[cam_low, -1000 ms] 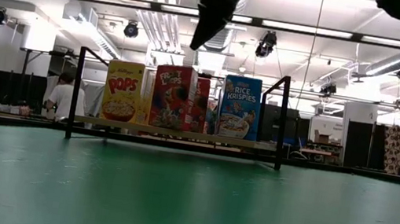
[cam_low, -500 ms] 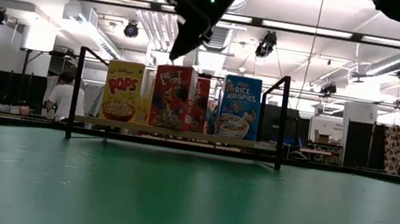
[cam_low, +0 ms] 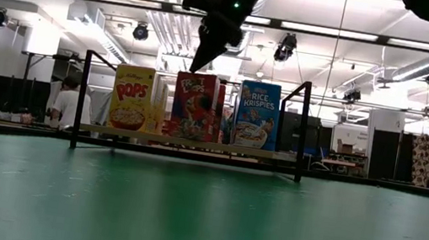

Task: Stack cereal on shelf
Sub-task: Put the red cereal box on the shelf aligned with the red cereal boxes

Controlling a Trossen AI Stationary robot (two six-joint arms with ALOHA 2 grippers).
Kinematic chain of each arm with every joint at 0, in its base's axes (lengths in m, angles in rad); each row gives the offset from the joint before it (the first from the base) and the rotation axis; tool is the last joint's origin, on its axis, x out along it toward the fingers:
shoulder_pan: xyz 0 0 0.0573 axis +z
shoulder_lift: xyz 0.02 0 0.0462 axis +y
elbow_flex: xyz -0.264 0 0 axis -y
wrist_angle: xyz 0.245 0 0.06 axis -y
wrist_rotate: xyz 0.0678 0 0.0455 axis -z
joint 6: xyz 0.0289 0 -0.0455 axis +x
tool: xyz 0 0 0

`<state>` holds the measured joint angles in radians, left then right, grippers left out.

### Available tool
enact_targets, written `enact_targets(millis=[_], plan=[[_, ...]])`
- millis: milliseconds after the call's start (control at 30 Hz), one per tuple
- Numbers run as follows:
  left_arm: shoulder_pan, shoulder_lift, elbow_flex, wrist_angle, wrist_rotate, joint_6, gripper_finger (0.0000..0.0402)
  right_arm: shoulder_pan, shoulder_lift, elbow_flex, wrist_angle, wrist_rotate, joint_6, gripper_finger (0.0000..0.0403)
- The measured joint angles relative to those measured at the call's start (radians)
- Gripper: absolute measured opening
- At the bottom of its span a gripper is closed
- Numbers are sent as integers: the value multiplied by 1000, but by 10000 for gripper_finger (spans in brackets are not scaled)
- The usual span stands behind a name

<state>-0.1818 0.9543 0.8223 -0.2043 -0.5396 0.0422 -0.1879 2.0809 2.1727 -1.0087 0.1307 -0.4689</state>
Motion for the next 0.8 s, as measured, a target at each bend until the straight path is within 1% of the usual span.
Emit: enact_targets(millis=[133, 367, 567, 800], plan=[[0, 0, 0, 1, 0, 0, 0, -1, -21, -1, -14, 0, -37, 12], [0, 0, 0, 2, 1, -1, 0, 3, -50, 6, -14, -1, -6, 12], [0, 13, 0, 2, 1, -3, 0, 6, -54, -3, -69, -93, 27, 12], [0, 22, 0, 2, 2, -3, 0, 6, -54, -53, -51, -105, 39, 12]])
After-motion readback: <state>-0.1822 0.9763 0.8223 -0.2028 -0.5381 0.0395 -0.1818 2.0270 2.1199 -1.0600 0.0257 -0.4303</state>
